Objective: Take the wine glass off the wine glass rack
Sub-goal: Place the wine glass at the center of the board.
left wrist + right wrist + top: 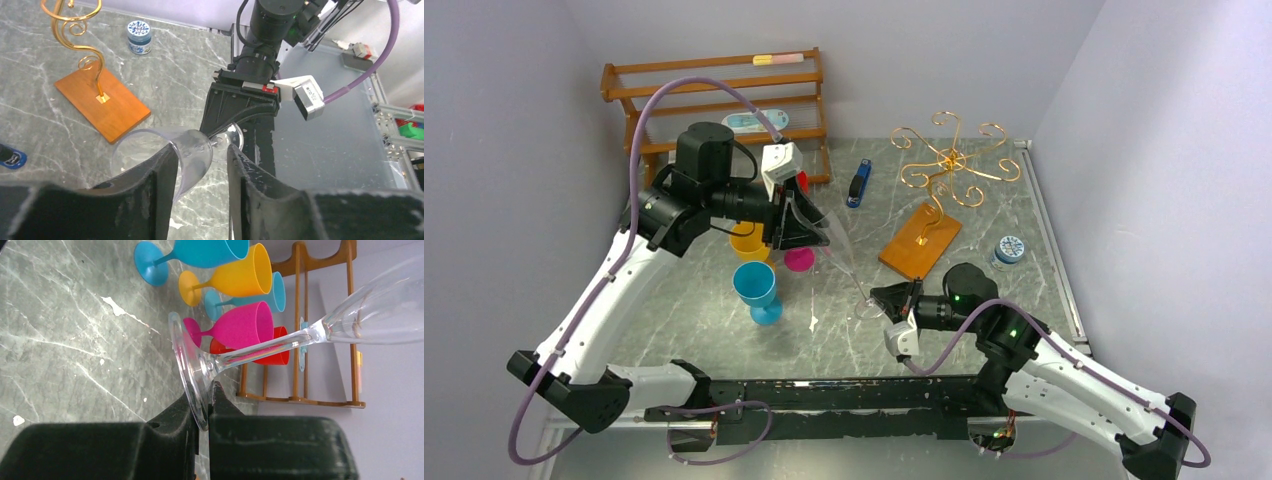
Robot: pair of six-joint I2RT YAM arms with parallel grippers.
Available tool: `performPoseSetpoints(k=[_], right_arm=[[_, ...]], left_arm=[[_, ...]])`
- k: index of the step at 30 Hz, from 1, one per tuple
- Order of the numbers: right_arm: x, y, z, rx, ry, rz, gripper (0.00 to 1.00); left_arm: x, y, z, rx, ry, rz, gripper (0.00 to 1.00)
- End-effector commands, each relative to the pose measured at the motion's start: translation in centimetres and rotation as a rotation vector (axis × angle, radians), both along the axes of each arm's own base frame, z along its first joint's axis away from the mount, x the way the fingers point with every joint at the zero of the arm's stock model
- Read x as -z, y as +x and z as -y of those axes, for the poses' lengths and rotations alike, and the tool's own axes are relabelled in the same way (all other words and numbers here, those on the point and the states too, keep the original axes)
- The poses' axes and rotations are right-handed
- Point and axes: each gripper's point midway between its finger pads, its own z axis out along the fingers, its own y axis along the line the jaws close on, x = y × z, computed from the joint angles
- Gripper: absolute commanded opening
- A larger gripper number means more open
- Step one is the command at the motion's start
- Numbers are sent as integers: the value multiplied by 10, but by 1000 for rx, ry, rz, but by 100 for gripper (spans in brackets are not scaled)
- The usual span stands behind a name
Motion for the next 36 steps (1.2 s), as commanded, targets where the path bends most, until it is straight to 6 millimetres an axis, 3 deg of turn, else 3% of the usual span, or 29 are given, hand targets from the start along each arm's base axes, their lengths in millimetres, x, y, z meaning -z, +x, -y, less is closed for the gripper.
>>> performPoseSetpoints(k=[1,8,12,17,21,25,30,36], right_arm=[[-66,12,-1,45,185,141,0],[-59,12,-2,32,156,157,0],[-56,10,-2,23,164,152,0],[-56,12,-2,27,146,163,0],[-56,15,-2,35,131,176,0],[-56,17,-6,30,132,176,0],[-56,17,-11,14,131,161,0],[-61,20,-9,44,189,166,1]], left_arm=[[4,-13,3,58,24,-83,52],[7,17,0,-19,56,-99,70],[0,28,2,-3,24,-100,74],[5,24,6,64,7,-117,71],[28,15,0,102,57,-118,71],[29,6,-2,148,49,-106,49],[31,0,-6,146,52,-96,9],[35,4,-10,87,76,-76,5]])
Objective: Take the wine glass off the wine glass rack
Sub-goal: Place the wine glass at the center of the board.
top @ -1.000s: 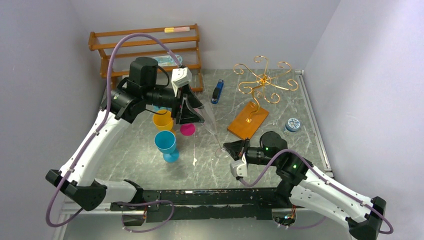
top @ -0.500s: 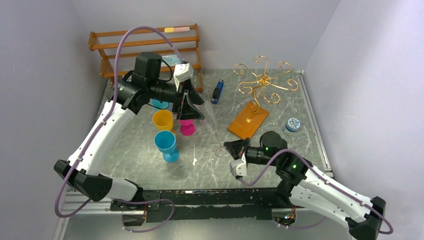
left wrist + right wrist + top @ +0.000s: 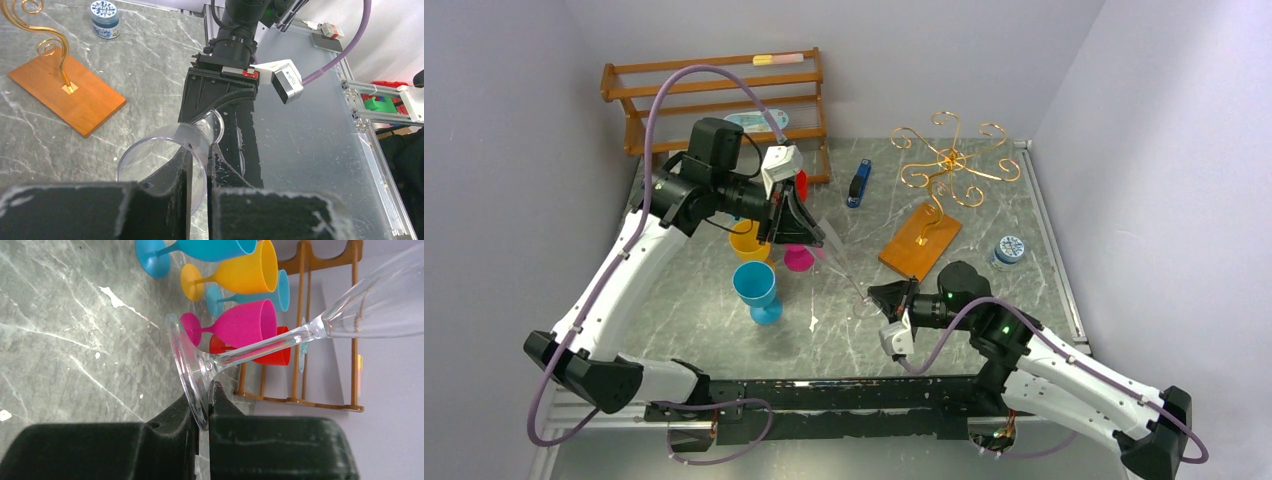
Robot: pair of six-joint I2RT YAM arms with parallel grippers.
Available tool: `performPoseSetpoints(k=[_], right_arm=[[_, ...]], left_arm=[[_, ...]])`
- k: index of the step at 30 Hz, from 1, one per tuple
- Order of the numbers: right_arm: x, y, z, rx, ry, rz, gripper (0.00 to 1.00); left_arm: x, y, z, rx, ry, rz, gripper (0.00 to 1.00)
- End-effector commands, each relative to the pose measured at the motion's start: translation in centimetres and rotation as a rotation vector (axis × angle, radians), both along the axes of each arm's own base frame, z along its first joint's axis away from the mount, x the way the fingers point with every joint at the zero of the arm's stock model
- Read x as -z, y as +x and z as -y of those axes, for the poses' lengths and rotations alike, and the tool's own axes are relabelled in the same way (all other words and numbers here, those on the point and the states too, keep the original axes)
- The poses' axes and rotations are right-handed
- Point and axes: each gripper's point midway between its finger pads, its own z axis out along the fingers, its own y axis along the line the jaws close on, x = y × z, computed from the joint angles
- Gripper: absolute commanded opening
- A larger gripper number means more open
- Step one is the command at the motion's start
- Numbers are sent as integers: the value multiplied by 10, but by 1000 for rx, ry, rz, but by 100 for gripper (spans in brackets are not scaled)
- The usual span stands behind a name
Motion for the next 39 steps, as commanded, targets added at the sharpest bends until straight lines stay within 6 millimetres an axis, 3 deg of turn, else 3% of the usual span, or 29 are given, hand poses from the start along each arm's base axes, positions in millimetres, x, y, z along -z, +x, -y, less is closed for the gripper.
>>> performPoseSetpoints(k=[1,5,12,24,39], right_arm=[[-69,12,-4,47,228,135,6],[-63,6,-2,36,238,109,22],[-53,-3,4,30,250,58,33],[-45,-3,22,136,340,-45,40],[-34,-20,22,80,300,-130,45]], left_arm=[[14,5,-4,-50,48,16,5],[16,8,-5,-85,53,19,5],[18,15,-8,-145,70,32,5],[29,23,-10,-264,101,29,5],[7,25,-6,-285,75,34,5]])
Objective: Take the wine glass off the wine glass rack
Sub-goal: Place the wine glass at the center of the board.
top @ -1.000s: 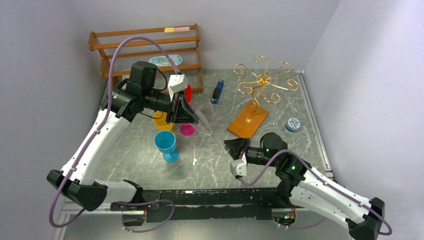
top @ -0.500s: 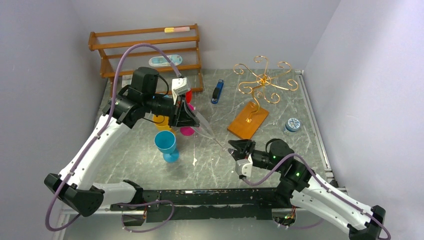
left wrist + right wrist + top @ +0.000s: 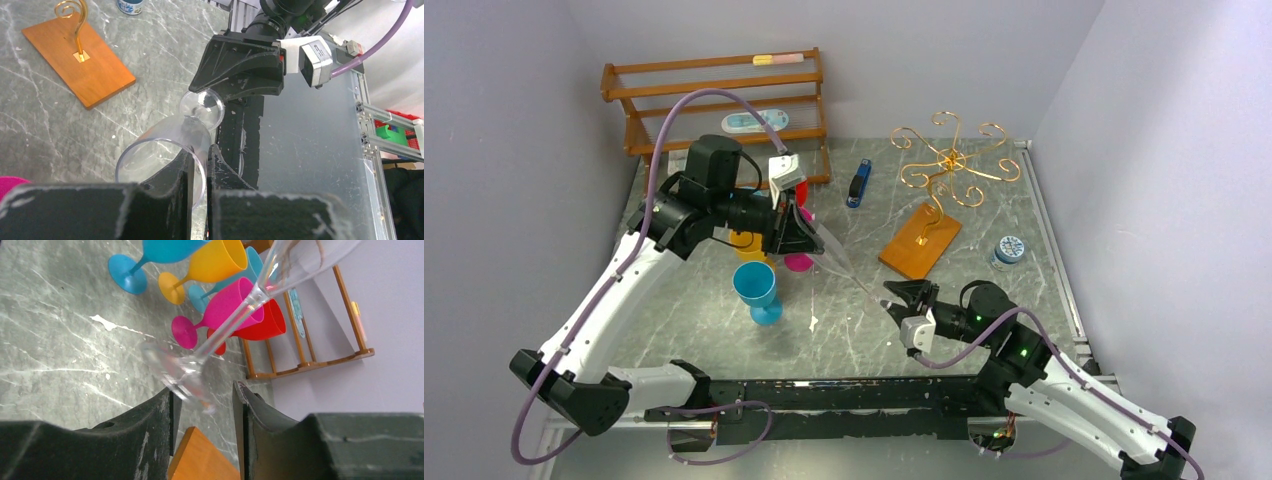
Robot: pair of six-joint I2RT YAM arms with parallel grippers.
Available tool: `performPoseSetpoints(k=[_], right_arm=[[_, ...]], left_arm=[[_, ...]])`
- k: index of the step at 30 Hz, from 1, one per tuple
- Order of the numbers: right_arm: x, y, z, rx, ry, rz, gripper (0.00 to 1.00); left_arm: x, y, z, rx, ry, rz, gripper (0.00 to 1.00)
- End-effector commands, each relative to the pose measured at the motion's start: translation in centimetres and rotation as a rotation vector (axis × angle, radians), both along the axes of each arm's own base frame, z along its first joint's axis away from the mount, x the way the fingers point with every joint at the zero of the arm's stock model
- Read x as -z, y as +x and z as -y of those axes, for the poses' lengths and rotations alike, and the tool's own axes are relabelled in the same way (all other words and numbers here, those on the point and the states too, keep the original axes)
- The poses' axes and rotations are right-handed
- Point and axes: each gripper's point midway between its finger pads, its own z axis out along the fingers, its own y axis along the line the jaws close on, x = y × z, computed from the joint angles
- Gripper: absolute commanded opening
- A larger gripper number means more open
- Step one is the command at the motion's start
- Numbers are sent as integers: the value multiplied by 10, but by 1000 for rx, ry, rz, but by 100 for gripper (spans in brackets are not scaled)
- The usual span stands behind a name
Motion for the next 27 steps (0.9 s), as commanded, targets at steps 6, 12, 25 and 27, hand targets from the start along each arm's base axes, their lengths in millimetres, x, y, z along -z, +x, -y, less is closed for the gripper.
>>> performPoseSetpoints(k=[6,12,25,27], right_arm=[[-12,-9,-1,-58,-40,36,45],[-36,14,10,133,179,-61,47],[-38,50,44,558,767,-711,48],[-29,59,61,678,936,-829,53]], left_arm=[[-9,28,-10,-115,86,128,5],[3,21,-13,-129,117,99,5],[82,7,2,-329,406,164,5],[93,11,-5,-362,413,192,5]])
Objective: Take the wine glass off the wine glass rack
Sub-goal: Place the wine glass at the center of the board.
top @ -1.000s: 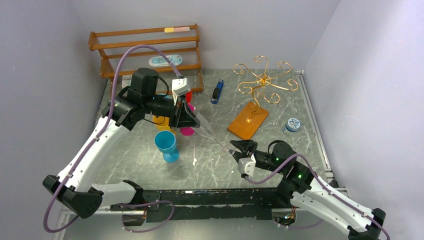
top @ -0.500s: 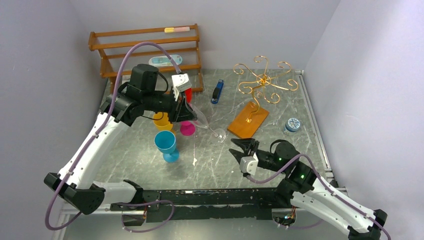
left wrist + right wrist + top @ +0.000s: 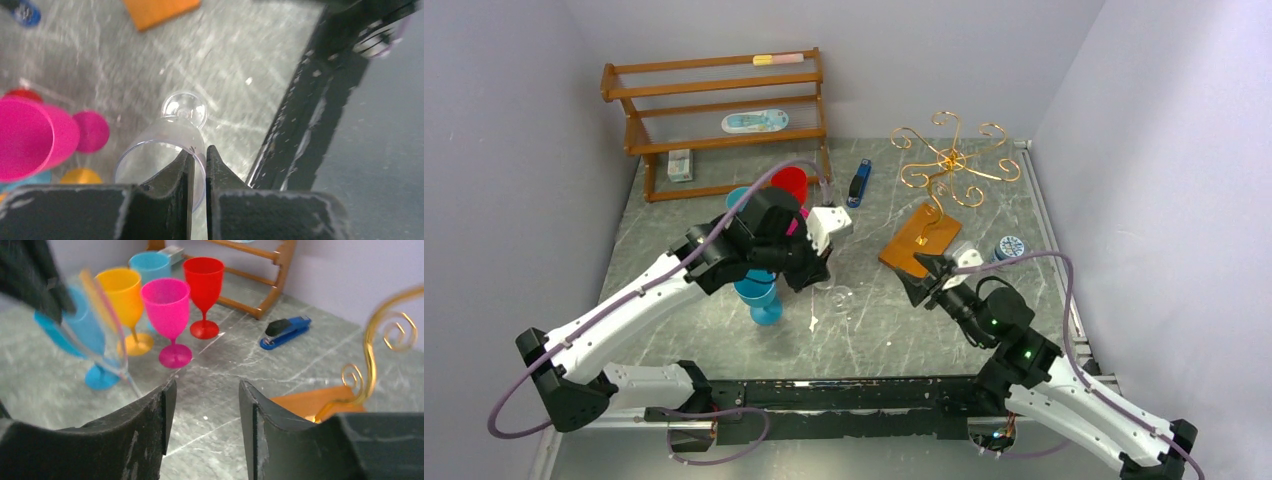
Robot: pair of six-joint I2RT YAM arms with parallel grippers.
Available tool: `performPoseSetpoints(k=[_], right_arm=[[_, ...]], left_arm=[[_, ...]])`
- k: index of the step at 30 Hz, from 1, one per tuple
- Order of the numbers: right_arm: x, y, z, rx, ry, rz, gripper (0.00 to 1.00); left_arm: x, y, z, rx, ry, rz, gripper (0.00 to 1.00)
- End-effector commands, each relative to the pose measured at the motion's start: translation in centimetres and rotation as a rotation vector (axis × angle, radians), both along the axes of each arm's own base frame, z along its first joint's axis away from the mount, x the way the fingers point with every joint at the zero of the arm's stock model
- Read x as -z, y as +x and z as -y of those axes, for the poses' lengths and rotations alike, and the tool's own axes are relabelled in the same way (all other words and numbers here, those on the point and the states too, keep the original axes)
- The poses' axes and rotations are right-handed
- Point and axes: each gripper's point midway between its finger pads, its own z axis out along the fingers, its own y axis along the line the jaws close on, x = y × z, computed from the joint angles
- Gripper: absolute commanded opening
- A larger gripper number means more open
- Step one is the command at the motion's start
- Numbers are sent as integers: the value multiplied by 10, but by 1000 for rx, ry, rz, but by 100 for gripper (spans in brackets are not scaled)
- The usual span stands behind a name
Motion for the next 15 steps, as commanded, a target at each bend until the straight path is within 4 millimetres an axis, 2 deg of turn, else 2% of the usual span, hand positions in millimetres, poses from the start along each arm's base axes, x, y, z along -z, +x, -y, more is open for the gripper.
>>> performPoseSetpoints(k=[1,3,6,8,10,12,15], right_arm=[[11,18,37,313,432,-288,56],[25,25,61,509,554,-412,57],[37,28,85,695,535,-465,64],[41,33,91,729,376,-418,78],[44,38,97,763,253,-402,86],[45,45,100,763,259,-451,89],[64,58,113,771,314,-550,89]], left_arm=[[22,19,-22,-141,63,81,5],[21,17,-16,-123,42,67,5],[26,18,-7,-112,28,67,5],[41,24,-10,-142,88,70,5],[61,29,-16,-160,172,62,5],[73,31,-20,-172,230,52,5],[71,32,-20,-185,220,56,5]])
